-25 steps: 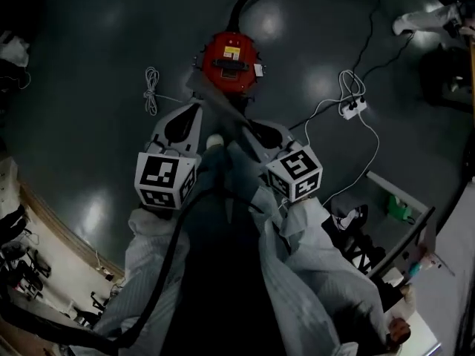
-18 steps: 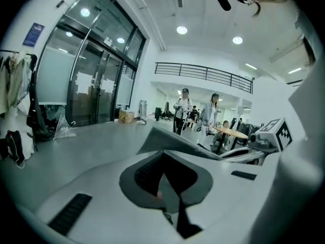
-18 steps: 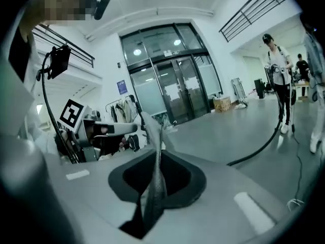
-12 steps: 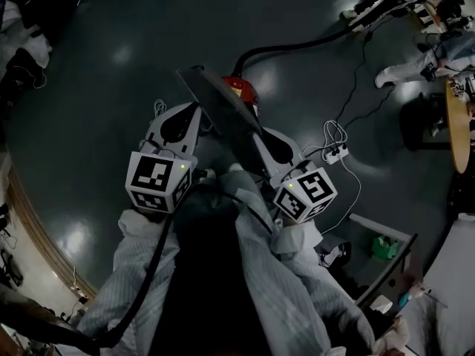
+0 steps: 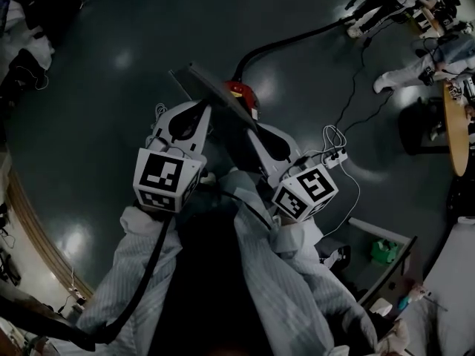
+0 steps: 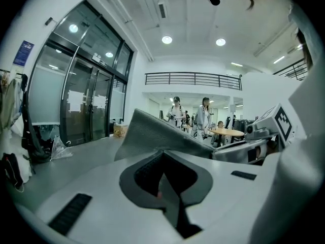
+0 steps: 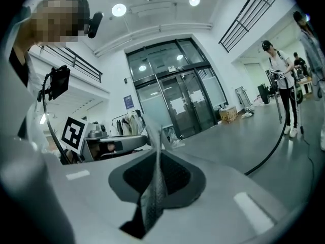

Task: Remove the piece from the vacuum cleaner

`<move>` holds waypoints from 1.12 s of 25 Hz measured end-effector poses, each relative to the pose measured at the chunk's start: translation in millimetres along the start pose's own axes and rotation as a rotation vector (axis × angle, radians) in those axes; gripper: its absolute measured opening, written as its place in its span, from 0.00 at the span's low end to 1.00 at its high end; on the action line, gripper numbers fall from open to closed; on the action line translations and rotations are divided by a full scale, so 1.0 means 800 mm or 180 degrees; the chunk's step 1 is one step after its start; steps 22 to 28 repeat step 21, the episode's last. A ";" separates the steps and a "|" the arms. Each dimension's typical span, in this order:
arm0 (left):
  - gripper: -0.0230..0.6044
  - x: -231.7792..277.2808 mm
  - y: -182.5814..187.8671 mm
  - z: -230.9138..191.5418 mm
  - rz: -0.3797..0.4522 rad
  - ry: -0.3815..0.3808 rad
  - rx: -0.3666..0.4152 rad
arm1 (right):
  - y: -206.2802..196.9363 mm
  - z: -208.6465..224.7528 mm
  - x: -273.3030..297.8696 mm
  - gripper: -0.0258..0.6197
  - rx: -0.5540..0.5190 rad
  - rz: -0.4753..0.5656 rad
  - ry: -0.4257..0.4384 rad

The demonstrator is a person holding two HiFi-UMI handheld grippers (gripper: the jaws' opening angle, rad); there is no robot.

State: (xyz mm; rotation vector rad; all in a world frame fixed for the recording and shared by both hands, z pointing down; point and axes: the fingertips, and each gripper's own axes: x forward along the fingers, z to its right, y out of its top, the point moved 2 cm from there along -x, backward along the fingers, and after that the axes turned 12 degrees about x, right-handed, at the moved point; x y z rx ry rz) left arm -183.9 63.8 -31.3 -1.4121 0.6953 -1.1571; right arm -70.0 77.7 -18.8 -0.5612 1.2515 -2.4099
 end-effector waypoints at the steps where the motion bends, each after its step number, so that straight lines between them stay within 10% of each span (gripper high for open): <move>1: 0.04 -0.001 0.001 0.000 0.0000 -0.0006 0.0017 | 0.000 -0.002 0.001 0.09 -0.0009 -0.0008 0.0003; 28: 0.04 0.021 -0.004 0.009 -0.0099 -0.0098 0.0054 | 0.000 0.010 0.000 0.09 0.0039 -0.0011 -0.0021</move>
